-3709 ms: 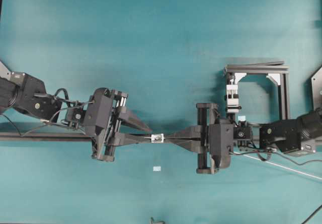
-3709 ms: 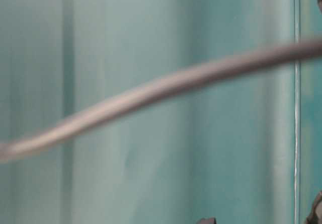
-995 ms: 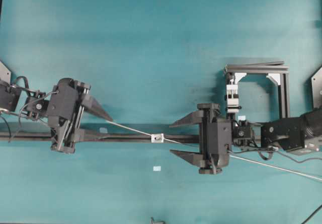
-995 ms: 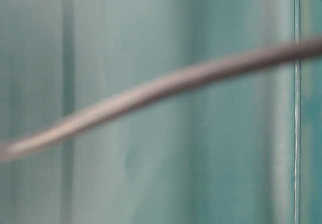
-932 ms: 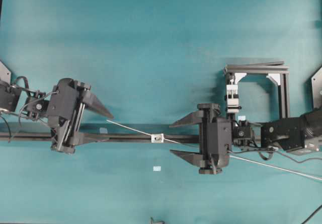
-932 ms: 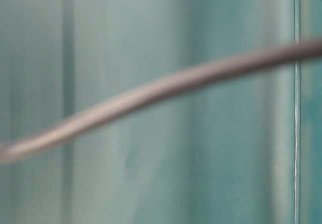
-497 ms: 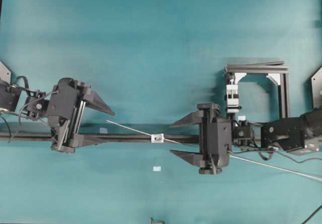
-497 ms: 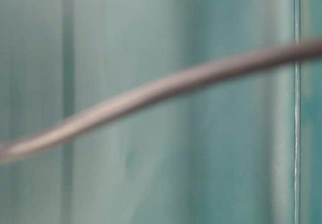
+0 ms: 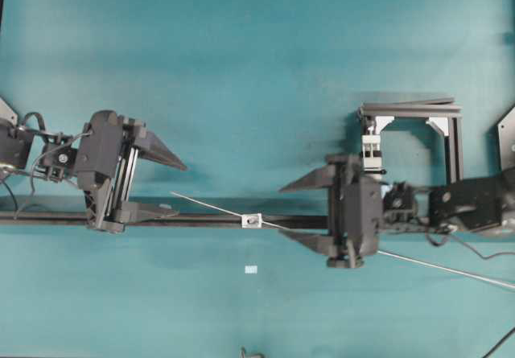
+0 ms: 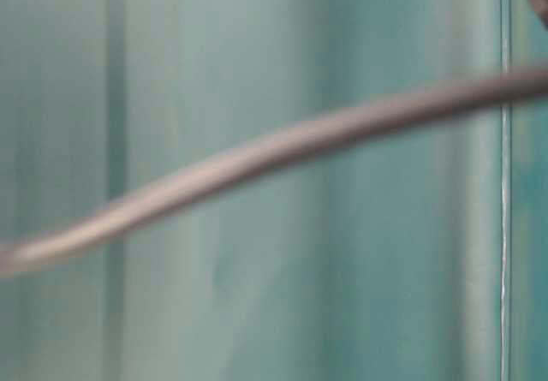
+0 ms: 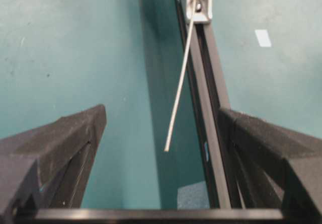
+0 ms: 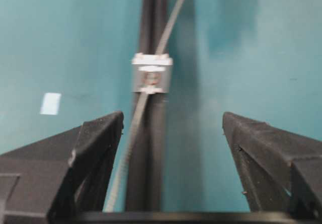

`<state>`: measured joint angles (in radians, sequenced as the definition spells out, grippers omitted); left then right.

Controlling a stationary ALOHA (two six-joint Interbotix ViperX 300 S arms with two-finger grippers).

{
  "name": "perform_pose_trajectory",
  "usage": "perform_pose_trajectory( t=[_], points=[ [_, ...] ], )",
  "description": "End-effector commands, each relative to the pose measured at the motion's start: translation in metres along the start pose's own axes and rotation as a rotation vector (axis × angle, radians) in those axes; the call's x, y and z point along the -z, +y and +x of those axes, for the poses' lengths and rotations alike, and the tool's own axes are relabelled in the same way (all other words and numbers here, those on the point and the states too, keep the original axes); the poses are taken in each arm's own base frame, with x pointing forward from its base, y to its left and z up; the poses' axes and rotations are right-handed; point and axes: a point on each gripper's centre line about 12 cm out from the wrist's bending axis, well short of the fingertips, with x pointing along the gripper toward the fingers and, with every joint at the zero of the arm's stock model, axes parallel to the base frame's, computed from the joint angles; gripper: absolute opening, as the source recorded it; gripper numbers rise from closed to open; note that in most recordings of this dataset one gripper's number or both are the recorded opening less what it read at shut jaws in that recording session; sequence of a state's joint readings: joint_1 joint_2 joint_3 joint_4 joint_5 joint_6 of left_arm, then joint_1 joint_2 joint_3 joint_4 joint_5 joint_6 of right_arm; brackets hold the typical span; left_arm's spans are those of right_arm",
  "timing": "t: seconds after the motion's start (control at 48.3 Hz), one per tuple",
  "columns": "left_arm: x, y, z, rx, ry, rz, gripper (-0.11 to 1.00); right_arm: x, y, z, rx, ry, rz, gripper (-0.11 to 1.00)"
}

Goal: Insert the wire through the hole in the metal fitting marked with a red label.

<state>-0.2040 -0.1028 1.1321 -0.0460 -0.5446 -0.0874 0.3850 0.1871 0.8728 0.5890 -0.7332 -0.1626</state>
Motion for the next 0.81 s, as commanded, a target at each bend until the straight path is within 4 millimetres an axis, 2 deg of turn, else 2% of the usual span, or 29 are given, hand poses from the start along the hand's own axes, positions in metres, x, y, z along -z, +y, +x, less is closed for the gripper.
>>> perform_pose_trajectory(
  t=[0.0, 0.249, 0.787],
  points=[
    [-0.007, 0.001, -0.001, -0.002, -0.030, 0.000, 0.75, -0.019, -0.001, -0.010, -0.007, -0.067, 0.017, 0.88],
    [-0.007, 0.004, -0.002, -0.012, -0.029, -0.006, 0.74, -0.022, -0.011, -0.028, 0.004, -0.100, 0.016, 0.88],
    [-0.009, 0.014, -0.002, -0.042, -0.037, -0.021, 0.73, -0.019, -0.017, -0.029, 0.018, -0.091, 0.018, 0.88]
  ],
)
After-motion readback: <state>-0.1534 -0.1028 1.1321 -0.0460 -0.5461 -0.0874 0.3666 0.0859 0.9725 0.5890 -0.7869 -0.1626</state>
